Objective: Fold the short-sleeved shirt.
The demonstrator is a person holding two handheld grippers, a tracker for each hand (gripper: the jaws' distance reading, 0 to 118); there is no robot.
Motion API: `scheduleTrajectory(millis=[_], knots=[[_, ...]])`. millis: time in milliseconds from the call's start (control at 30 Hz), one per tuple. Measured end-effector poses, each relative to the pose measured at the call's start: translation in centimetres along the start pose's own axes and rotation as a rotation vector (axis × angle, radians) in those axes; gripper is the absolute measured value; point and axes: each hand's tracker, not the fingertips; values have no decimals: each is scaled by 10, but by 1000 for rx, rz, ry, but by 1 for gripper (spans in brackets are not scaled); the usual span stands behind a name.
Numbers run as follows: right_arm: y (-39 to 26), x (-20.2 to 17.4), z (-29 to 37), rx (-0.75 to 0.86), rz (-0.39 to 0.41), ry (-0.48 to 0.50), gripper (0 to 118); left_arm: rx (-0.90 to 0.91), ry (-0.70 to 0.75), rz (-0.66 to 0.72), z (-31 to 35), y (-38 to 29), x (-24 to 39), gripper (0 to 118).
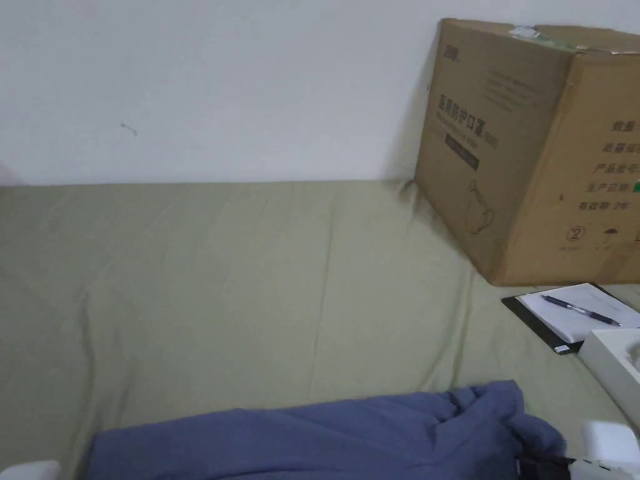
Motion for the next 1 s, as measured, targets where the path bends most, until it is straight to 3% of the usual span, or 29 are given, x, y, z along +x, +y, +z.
scheduleTrajectory(millis=[100, 200, 300, 433, 467, 500, 533, 567, 633, 700, 833, 900, 1000], knots=[[15, -6, 49, 77, 41, 26, 110, 207, -64, 22, 61, 20, 7, 116], [29, -26, 112, 215, 8, 140, 112, 384, -157, 55, 123, 45, 16, 116], [36, -57, 179, 416, -30, 266, 116, 524, -183, 70, 174, 58, 29, 116], [19, -94, 239, 778, -46, 333, 114, 757, -126, 58, 214, 41, 48, 113], [12, -103, 246, 860, -40, 309, 107, 812, -103, 57, 218, 33, 52, 105], [4, -115, 252, 934, -26, 243, 91, 853, -54, 54, 221, 25, 57, 85], [0, -127, 255, 962, 1, 161, 54, 884, -14, 58, 223, 18, 62, 48], [-1, -137, 255, 967, 22, 110, 0, 905, 26, 45, 224, 12, 68, 0], [0, -147, 248, 926, 59, 106, 0, 905, 165, 11, 218, 4, 76, 0], [1, -143, 242, 901, 30, 182, 0, 876, 46, 0, 213, -1, 73, 0], [0, -144, 247, 894, 9, 174, 0, 865, 70, -1, 212, -4, 75, 0], [1, -142, 249, 872, 42, 191, 0, 836, 17, 37, 216, 4, 64, 0], [2, -138, 255, 820, 145, 220, 0, 619, -157, 109, 201, 36, 18, 0]])
